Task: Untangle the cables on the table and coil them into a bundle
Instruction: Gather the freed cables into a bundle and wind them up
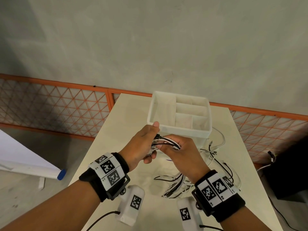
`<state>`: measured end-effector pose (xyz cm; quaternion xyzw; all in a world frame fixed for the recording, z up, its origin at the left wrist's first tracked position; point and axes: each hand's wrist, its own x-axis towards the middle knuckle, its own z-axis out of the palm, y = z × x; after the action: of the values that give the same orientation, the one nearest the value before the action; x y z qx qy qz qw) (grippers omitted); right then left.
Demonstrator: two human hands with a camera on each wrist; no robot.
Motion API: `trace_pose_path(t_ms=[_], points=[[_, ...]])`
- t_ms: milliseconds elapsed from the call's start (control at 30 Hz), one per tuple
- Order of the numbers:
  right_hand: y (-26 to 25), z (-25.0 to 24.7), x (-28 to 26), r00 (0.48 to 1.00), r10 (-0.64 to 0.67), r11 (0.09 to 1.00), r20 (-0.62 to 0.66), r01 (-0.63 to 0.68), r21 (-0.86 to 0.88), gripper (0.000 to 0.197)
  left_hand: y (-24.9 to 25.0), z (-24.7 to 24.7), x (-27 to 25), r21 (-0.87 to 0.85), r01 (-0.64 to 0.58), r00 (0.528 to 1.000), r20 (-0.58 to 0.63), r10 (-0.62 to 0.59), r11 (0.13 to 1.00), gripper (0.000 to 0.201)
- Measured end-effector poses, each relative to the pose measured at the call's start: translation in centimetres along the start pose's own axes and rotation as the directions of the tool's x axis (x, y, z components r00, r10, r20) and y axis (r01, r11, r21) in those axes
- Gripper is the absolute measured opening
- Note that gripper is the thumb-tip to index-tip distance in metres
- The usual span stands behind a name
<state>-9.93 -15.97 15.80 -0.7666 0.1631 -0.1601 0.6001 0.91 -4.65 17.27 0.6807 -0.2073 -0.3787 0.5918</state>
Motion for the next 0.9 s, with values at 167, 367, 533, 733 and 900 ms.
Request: trace_pose_path(t_ms=[167, 367, 533, 733, 900], points=[[0.6, 0.3, 0.1, 0.996, 0.012, 0.999, -0.093, -0.016, -0.047, 0.011, -0.5, 0.2, 0.5, 0.011, -0.020, 0.999, -0.031, 0.020, 1.000, 0.038], [0.5, 0.0, -0.2, 0.998, 0.021, 0.996, -0.056, -0.026, -0.086, 0.015, -1.0, -0.3, 0.8, 0.002, -0.032, 0.991, -0.126, 0.032, 0.999, 0.023], [0.7, -0.2, -0.2, 0.992, -0.048, 0.993, -0.118, 0.035, -0.110, 0.015, -0.6, -0.6, 0.4, -0.213, 0.244, 0.970, 0.035, -0.242, 0.946, 0.048], [0.7, -0.1, -0.4, 0.987, -0.150, 0.956, -0.049, 0.133, -0.261, 0.022, 0.0, -0.7, 0.6, -0.186, 0.260, 0.966, 0.067, -0.251, 0.948, 0.053], [0.5, -0.1, -0.3, 0.986, -0.153, 0.962, -0.063, 0.134, -0.239, 0.019, 0.3, -0.3, 0.8, -0.102, 0.192, 0.981, -0.002, -0.194, 0.976, 0.036]])
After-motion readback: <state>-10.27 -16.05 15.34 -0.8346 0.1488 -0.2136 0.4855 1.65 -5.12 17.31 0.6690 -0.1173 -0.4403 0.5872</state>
